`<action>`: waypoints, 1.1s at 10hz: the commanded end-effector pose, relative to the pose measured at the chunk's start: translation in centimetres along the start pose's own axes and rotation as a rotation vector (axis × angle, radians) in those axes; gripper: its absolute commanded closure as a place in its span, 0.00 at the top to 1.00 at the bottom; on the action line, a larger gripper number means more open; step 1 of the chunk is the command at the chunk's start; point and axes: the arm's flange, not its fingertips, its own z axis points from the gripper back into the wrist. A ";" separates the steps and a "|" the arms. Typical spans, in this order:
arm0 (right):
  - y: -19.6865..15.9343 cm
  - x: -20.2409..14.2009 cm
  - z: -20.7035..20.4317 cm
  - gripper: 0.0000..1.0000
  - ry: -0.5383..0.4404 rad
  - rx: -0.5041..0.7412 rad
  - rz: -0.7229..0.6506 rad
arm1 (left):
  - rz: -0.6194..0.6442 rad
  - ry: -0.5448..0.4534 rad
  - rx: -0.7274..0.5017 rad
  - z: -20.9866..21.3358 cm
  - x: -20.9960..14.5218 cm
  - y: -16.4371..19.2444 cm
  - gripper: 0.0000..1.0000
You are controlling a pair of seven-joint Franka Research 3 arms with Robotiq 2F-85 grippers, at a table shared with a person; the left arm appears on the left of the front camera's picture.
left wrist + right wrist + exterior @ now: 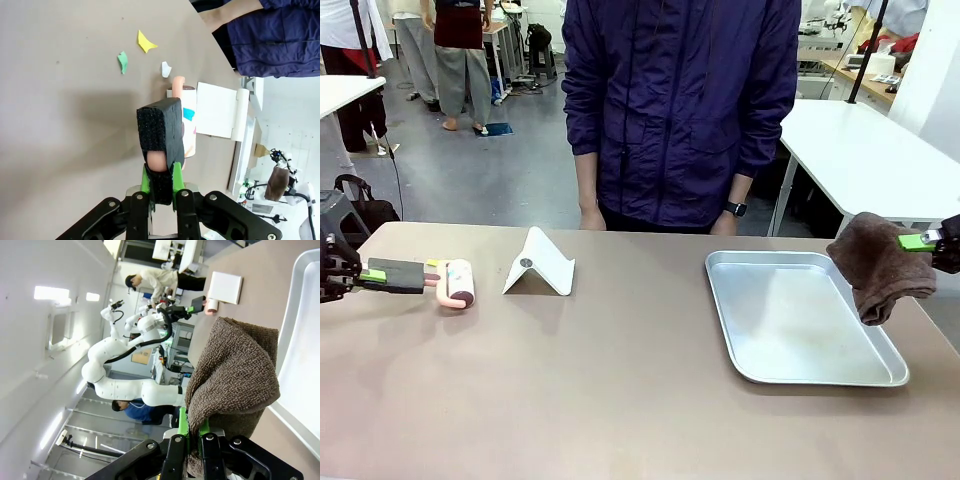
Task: Clean the surface of the table.
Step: Clean the area not pointed to by the person.
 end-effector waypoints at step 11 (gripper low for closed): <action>0.4 0.3 0.3 0.08 -0.011 0.011 0.008 | -0.070 0.089 -0.493 15.2 -2.9 -1.9 0.18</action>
